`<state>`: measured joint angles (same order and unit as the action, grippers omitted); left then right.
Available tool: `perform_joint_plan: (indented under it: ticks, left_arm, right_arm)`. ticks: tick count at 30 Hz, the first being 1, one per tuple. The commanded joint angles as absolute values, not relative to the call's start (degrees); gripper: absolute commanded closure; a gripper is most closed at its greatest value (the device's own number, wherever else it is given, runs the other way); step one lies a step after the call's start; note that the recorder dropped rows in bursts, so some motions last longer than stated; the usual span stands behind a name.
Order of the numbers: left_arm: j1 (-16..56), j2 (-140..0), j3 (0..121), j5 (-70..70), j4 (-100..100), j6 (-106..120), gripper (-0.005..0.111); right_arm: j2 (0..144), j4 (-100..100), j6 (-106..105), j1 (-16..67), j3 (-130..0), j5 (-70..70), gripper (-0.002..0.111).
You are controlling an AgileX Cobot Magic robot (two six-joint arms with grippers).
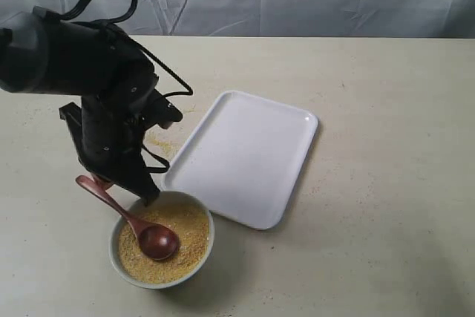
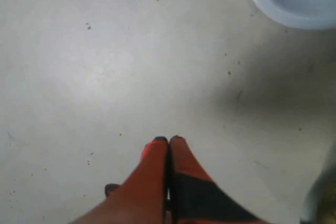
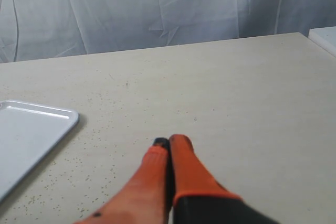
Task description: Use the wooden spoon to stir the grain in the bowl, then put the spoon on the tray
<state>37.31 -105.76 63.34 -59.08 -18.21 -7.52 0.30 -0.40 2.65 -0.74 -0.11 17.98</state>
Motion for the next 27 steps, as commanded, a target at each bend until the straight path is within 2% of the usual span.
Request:
perform_joint_plan:
  ticks: [1, 6, 16, 22, 27]
  left_arm:
    - [37.57, -104.38, 63.49, -60.26, -17.95, -9.26, 0.107]
    - [37.12, -102.03, 63.49, -60.9, -23.03, -16.49, 0.107]
    - [35.5, -97.91, 62.63, -58.31, -22.87, -16.34, 0.107]
    - [35.18, -85.66, 62.34, -49.92, -21.19, -17.48, 0.107]
    - [29.92, -71.66, 57.27, -39.62, -11.05, -18.19, 0.107]
  right_arm:
    - [0.0, -0.34, 2.58, -0.58, 0.0, 17.44, 0.108]
    - [0.0, -0.34, 2.58, -0.58, 0.0, 17.44, 0.108]
    - [0.0, -0.34, 2.58, -0.58, 0.0, 17.44, 0.108]
    - [0.0, -0.34, 2.58, -0.58, 0.0, 17.44, 0.108]
    - [0.0, -0.34, 2.58, -0.58, 0.0, 17.44, 0.108]
